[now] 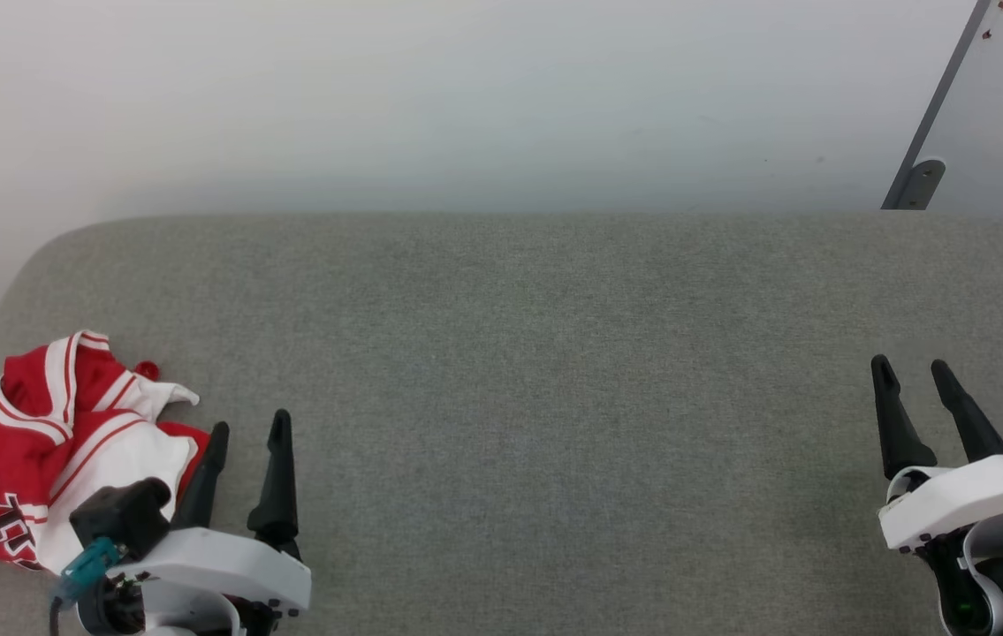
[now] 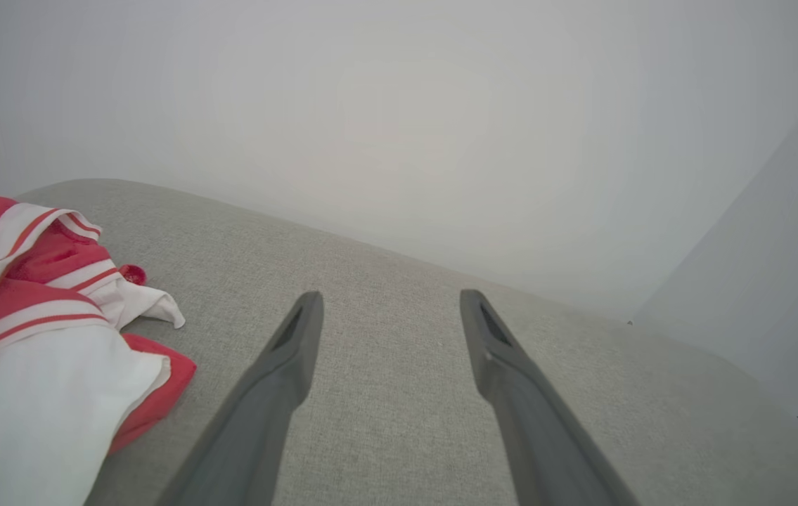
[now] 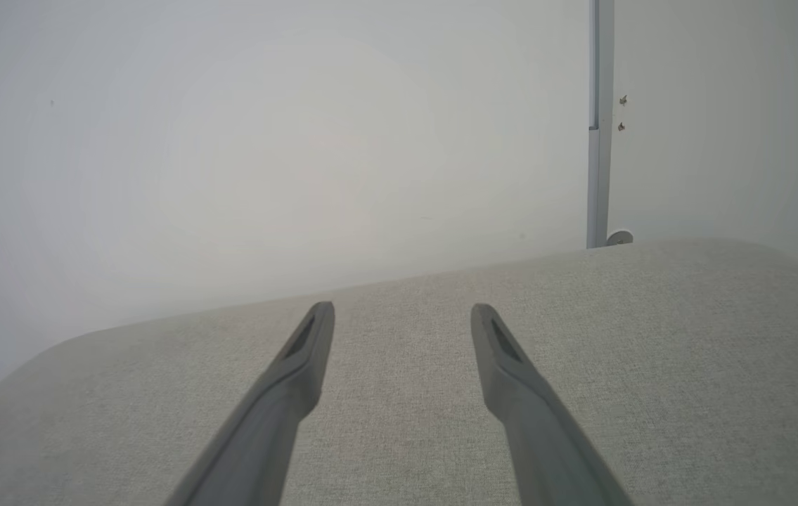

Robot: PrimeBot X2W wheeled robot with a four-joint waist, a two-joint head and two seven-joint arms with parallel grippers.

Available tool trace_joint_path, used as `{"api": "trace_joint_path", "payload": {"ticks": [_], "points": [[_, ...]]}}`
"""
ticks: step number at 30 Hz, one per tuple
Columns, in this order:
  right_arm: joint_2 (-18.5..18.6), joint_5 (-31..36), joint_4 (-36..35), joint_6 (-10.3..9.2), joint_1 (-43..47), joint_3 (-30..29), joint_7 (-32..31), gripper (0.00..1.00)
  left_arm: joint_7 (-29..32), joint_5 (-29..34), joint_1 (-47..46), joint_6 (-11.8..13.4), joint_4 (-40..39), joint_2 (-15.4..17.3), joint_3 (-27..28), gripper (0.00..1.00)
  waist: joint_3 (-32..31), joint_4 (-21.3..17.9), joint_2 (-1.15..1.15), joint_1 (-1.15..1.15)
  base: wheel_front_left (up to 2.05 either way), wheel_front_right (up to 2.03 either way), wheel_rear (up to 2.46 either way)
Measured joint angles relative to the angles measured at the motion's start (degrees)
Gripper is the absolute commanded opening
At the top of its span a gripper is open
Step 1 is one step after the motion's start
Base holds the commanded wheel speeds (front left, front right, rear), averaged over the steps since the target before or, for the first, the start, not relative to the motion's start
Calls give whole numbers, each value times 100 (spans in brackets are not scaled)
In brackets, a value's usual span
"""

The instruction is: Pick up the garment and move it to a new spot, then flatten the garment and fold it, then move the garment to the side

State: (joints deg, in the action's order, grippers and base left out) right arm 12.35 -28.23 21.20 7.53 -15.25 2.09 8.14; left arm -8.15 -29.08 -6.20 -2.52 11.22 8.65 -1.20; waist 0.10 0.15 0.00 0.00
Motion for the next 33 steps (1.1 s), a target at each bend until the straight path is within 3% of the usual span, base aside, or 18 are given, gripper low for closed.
{"api": "trace_joint_path", "payload": {"ticks": [23,33], "points": [[45,1029,3,0,-45,-68,305,100,-315,1007,-53,-102,170,2,-67,100,-68,24,0,0,0,0,0],[26,1118,-8,0,-37,-131,433,100,-438,1371,-92,-229,270,-48,63,100,-92,48,0,0,0,0,0]]}}
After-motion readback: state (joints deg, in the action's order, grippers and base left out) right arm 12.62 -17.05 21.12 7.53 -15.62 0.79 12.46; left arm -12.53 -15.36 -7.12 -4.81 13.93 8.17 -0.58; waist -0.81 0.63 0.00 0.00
